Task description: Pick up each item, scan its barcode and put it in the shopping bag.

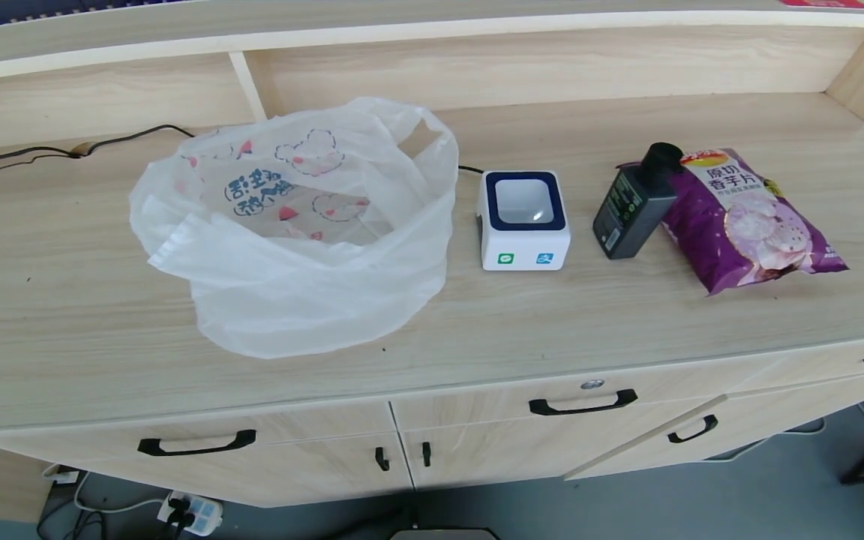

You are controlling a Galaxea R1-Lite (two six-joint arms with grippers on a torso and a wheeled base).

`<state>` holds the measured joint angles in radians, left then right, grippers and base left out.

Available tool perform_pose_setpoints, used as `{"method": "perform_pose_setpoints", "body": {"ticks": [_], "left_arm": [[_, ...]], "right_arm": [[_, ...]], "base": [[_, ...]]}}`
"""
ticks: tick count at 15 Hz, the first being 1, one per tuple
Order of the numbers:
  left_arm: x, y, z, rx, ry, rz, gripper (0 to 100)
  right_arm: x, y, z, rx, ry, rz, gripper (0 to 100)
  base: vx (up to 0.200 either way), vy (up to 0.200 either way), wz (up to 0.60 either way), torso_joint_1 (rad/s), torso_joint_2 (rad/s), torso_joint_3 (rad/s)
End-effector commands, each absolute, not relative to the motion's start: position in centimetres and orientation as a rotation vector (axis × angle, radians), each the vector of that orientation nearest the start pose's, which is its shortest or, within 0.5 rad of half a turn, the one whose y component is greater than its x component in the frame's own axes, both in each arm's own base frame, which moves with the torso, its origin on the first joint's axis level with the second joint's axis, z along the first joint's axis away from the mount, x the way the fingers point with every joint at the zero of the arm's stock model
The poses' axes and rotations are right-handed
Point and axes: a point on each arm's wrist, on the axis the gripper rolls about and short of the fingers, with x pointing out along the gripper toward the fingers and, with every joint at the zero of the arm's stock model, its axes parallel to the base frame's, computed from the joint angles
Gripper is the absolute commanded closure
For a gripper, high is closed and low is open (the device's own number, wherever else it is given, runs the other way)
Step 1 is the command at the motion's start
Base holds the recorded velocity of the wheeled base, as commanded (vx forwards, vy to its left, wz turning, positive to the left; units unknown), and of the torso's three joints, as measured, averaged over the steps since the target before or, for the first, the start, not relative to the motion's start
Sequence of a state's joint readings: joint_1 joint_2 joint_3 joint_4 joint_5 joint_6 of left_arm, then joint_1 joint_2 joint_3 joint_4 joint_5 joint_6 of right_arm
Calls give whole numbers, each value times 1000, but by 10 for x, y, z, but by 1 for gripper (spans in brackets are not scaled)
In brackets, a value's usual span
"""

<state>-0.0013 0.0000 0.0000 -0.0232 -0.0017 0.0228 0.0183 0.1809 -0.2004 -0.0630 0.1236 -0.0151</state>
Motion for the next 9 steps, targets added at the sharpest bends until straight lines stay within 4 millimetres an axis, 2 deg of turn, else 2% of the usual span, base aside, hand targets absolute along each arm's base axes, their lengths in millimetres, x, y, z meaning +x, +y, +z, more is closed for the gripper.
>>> {"method": "perform_pose_setpoints", "body": {"ticks": [1, 3, 4, 5, 6, 8, 9], "left_arm": [[-23, 0, 78, 23, -22, -3, 0], [-23, 0, 78, 23, -22, -3, 0], [-23, 0, 78, 23, -22, -3, 0], [-23, 0, 78, 23, -22, -3, 0], [-23, 0, 78, 23, -22, -3, 0], [-23, 0, 78, 23, -22, -3, 0], [-23, 0, 78, 23, -22, -3, 0]], "right_arm": [[48, 6, 217, -24, -61, 222, 0], [112, 19, 257, -35, -223, 291, 0], [141, 31, 272, -41, -298, 336, 0], [153, 35, 273, -43, -310, 337, 0], [175, 48, 269, -51, -291, 334, 0], [182, 64, 262, -36, -252, 367, 0], [192, 75, 261, -32, -241, 387, 0]], "base": [[0, 0, 0, 0, 0, 0], [0, 0, 0, 0, 0, 0], [0, 0, 0, 0, 0, 0], [0, 0, 0, 0, 0, 0], [0, 0, 0, 0, 0, 0], [0, 0, 0, 0, 0, 0], [0, 0, 0, 0, 0, 0]]}}
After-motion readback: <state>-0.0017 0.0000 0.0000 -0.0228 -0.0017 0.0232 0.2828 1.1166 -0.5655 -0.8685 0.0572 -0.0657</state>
